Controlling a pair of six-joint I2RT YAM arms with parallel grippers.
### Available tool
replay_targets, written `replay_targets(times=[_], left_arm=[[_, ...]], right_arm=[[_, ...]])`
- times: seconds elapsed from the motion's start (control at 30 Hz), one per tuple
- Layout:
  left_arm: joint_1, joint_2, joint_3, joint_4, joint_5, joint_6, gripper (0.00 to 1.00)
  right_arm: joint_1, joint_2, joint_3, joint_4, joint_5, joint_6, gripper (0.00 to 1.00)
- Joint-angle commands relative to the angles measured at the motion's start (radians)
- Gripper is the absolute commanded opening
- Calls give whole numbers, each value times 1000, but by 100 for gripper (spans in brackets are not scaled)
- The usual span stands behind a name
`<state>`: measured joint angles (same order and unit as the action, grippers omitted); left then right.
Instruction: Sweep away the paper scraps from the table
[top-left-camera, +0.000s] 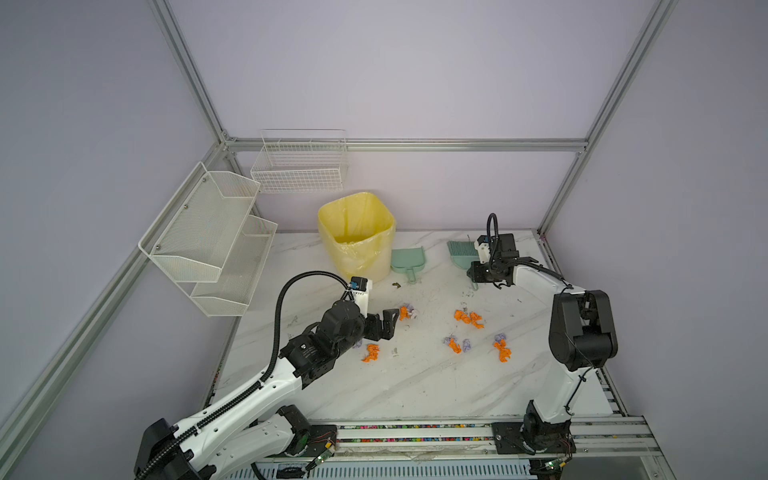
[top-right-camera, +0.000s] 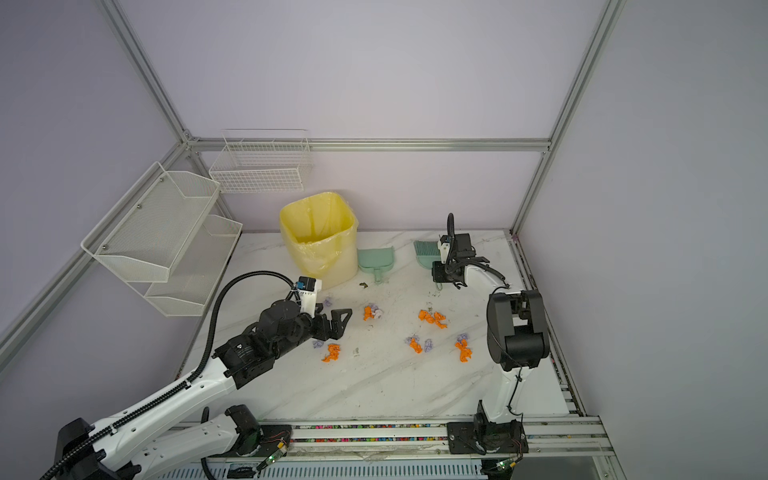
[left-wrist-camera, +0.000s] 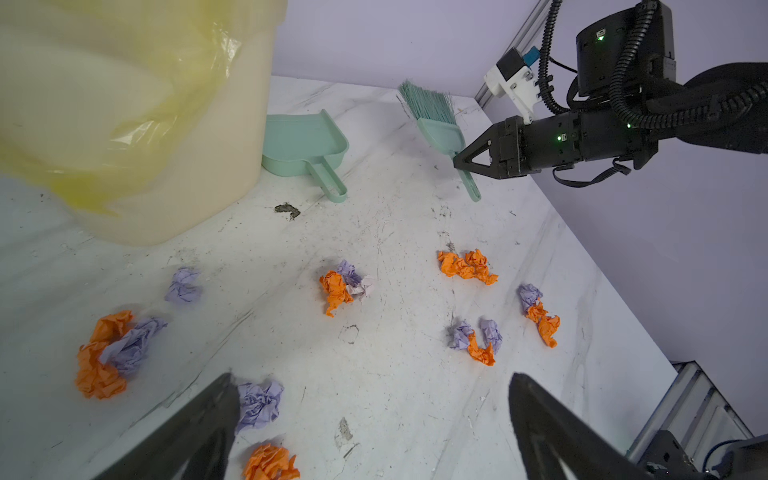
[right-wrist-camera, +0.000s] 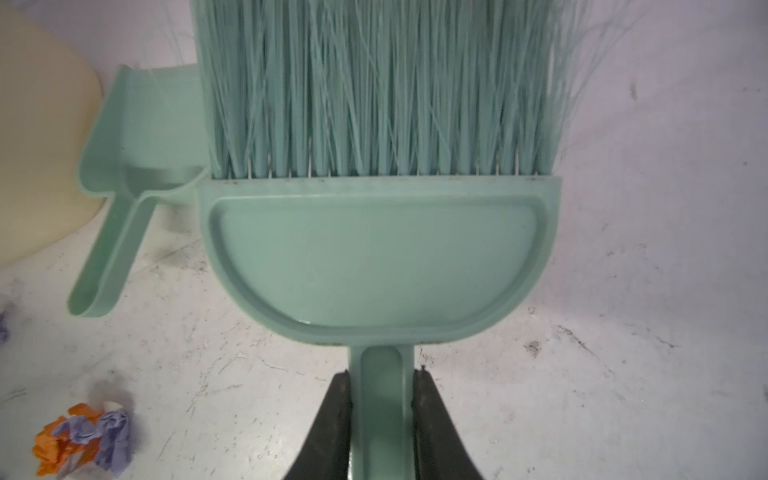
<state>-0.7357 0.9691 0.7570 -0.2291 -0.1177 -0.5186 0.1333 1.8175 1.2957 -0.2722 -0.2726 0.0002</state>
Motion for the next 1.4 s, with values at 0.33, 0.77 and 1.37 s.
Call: replay_targets(times=[0.33, 0.77, 1.37], left_arm=[[-26, 173, 265, 133, 102, -87, 100], [-115, 478, 478, 289, 215, -155, 100], [-118, 817, 668, 522, 267, -193, 80]], right_arm=[[-5, -271, -164, 96, -69, 55, 16], [14, -525, -395, 281, -113, 203, 15], [55, -625, -495, 287, -127, 193, 13]])
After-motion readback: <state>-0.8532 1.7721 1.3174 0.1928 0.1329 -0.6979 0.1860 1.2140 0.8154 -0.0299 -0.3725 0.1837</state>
